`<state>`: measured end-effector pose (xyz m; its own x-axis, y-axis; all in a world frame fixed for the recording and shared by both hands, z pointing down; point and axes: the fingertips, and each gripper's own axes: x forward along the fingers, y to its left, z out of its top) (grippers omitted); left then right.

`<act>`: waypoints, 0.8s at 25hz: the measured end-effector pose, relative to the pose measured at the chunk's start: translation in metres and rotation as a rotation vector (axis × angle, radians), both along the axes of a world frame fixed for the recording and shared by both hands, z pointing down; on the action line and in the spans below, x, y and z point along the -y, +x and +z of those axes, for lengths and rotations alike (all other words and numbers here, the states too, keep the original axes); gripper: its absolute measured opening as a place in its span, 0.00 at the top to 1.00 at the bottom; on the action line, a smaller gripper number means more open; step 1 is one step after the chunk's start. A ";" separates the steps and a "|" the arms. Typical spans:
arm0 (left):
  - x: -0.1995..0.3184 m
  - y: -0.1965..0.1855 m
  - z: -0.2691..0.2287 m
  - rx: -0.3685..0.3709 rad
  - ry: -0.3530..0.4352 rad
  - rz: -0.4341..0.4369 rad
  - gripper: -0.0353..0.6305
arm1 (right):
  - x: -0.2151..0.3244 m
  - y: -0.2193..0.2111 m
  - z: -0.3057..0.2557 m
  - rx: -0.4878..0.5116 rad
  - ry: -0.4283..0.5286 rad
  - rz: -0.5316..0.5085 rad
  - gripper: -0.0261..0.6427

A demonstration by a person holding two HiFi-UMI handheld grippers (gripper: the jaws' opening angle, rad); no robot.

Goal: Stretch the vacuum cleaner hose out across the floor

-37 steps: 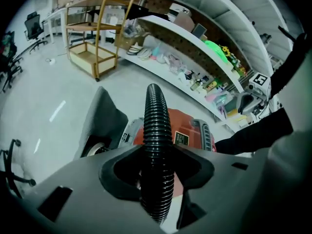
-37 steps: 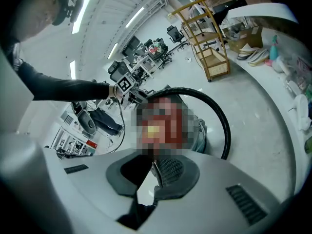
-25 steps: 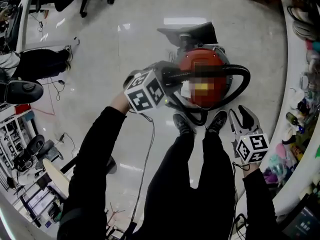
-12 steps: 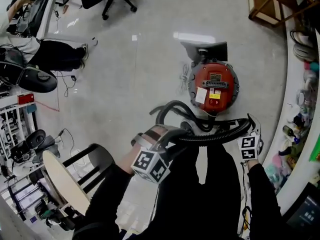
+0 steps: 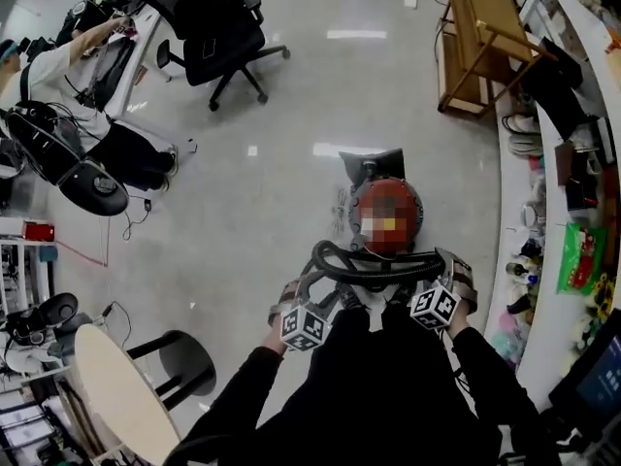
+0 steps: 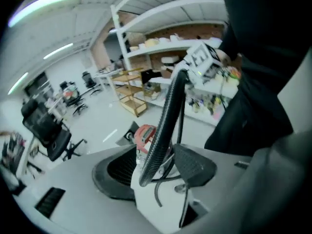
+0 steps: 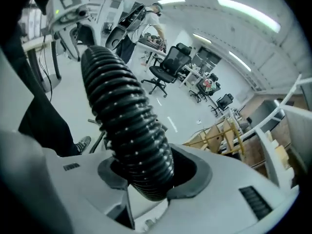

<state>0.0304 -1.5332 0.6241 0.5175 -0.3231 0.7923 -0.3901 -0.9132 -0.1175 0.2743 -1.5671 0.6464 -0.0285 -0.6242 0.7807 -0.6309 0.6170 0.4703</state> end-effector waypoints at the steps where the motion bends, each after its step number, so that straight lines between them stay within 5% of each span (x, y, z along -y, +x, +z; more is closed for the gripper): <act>1: 0.009 0.005 -0.019 -0.088 -0.013 -0.084 0.58 | 0.003 -0.001 -0.011 -0.033 0.024 0.010 0.69; 4: 0.015 0.031 -0.083 -0.321 -0.060 -0.172 0.57 | 0.011 -0.026 -0.038 -0.074 0.068 -0.013 0.73; 7: 0.008 0.078 -0.114 -0.394 -0.106 -0.060 0.56 | 0.017 -0.059 -0.065 -0.095 0.096 -0.099 0.75; 9: 0.007 0.097 -0.110 -0.309 -0.027 0.051 0.51 | 0.017 -0.076 -0.083 -0.112 0.127 -0.124 0.76; 13: 0.029 0.082 -0.109 0.016 0.396 0.283 0.46 | 0.018 -0.104 -0.107 -0.130 0.169 -0.142 0.76; 15: 0.035 0.077 -0.136 0.034 0.529 0.332 0.44 | 0.011 -0.113 -0.112 -0.152 0.175 -0.165 0.76; 17: 0.033 0.081 -0.157 -0.031 0.507 0.338 0.44 | 0.006 -0.121 -0.117 -0.173 0.188 -0.192 0.77; 20: 0.027 0.086 -0.146 -0.048 0.350 0.347 0.44 | 0.002 -0.133 -0.125 -0.179 0.204 -0.249 0.77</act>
<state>0.1161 -1.5606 0.4784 0.6747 -0.3675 0.6401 -0.0823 -0.8993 -0.4296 0.1411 -1.5692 0.5219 -0.0731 -0.7591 0.6469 -0.3699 0.6230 0.6893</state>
